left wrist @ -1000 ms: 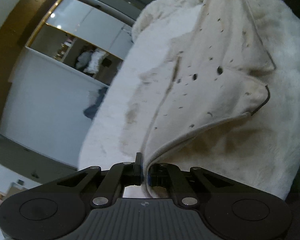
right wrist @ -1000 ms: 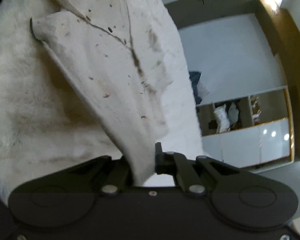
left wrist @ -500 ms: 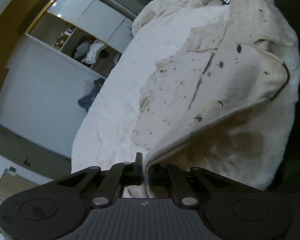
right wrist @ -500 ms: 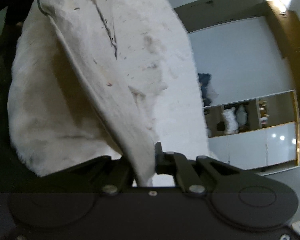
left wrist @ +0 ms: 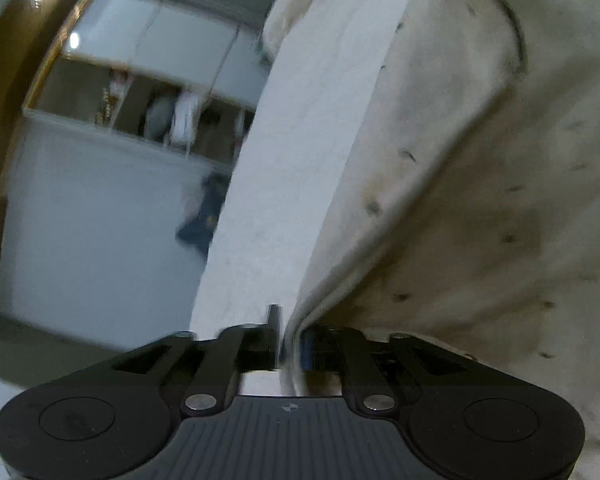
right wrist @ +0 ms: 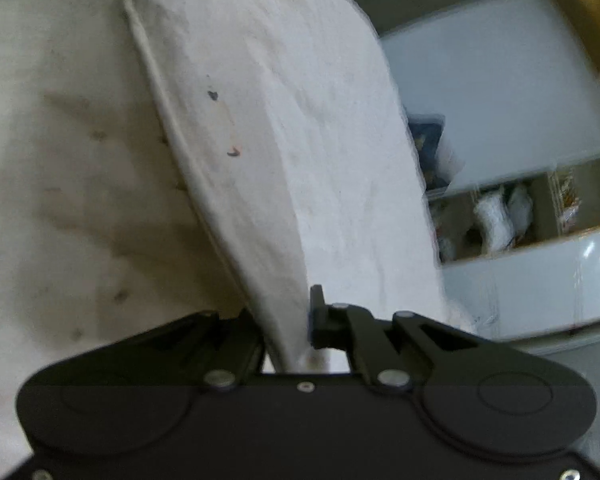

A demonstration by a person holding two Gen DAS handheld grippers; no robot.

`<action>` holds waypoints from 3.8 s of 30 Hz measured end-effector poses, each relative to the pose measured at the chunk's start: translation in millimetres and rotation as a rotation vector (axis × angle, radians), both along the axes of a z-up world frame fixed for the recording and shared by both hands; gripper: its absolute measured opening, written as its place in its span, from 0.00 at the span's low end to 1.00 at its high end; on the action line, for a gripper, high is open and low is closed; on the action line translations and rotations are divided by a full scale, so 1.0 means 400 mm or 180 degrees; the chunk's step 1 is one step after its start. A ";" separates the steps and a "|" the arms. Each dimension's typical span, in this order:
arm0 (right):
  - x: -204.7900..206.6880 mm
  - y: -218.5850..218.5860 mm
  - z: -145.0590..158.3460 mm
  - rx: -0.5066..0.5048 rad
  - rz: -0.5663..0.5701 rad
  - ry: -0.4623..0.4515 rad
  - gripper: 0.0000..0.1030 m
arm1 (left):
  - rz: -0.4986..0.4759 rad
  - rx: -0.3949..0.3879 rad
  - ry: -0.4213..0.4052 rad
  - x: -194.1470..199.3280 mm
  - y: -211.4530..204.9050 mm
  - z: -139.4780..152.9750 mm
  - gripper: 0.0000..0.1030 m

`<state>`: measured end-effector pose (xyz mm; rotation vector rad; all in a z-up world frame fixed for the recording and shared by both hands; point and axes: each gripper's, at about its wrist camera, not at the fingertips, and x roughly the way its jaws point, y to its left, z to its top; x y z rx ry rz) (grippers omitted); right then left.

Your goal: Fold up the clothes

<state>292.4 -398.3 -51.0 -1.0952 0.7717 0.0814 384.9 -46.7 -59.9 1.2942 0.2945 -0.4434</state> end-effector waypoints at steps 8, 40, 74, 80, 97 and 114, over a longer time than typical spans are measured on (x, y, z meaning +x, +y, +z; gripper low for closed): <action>-0.022 -0.077 -0.106 0.0885 -0.0960 -0.0245 0.51 | 0.1358 -0.2247 0.1250 -0.005 0.181 -0.052 0.52; -0.369 -0.197 -0.262 0.4119 -0.2456 -0.0684 0.00 | 0.2212 -0.3751 0.2005 -0.255 0.283 -0.262 0.05; -0.460 0.172 -0.503 -0.0642 -0.0147 -0.0376 0.02 | 0.0376 -0.0486 0.0334 -0.451 0.098 -0.424 0.05; -0.498 0.101 -0.538 -0.0648 -0.0398 -0.0238 0.02 | 0.0358 -0.0489 0.0381 -0.472 0.122 -0.435 0.04; -0.585 0.040 -0.386 -0.0253 -0.1067 -0.0703 0.36 | 0.0149 -0.0389 0.0245 -0.556 0.109 -0.408 0.11; -0.497 0.137 -0.524 -0.0532 -0.0564 -0.0325 0.06 | 0.0360 -0.0268 0.0098 -0.485 0.133 -0.405 0.09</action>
